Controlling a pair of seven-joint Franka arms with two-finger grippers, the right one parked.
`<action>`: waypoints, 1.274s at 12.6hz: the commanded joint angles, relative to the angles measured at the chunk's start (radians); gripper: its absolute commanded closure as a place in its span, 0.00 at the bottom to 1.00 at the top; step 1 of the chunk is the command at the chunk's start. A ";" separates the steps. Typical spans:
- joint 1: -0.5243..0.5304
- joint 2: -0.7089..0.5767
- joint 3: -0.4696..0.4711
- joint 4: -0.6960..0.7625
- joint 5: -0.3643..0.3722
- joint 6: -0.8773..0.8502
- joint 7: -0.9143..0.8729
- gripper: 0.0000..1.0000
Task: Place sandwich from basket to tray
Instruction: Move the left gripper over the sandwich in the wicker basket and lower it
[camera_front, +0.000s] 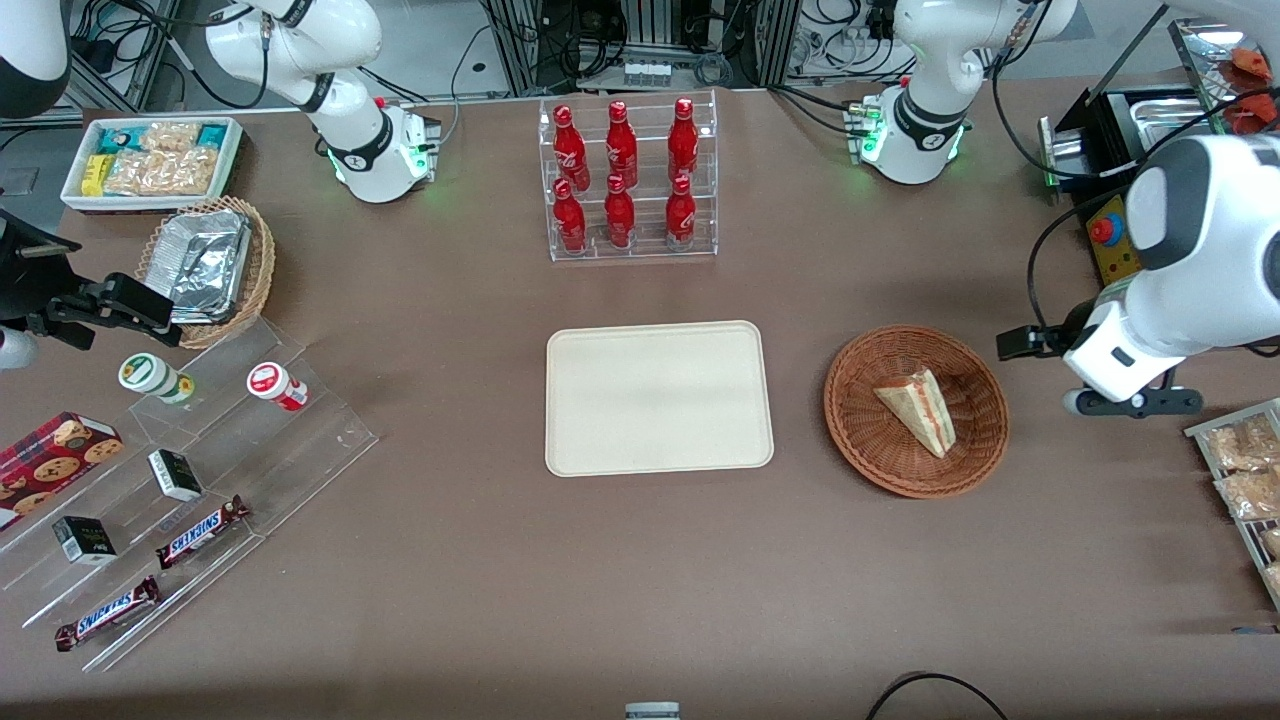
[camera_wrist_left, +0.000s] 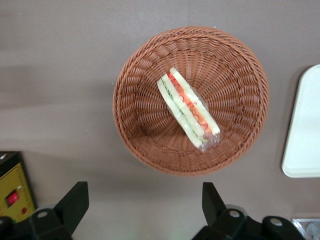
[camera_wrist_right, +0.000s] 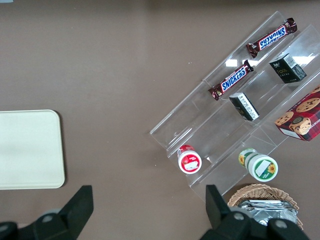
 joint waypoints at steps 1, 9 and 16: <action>-0.024 -0.025 0.004 -0.121 -0.008 0.138 -0.078 0.00; -0.120 -0.037 0.005 -0.332 -0.005 0.435 -0.495 0.00; -0.160 0.001 0.005 -0.402 -0.006 0.584 -0.769 0.00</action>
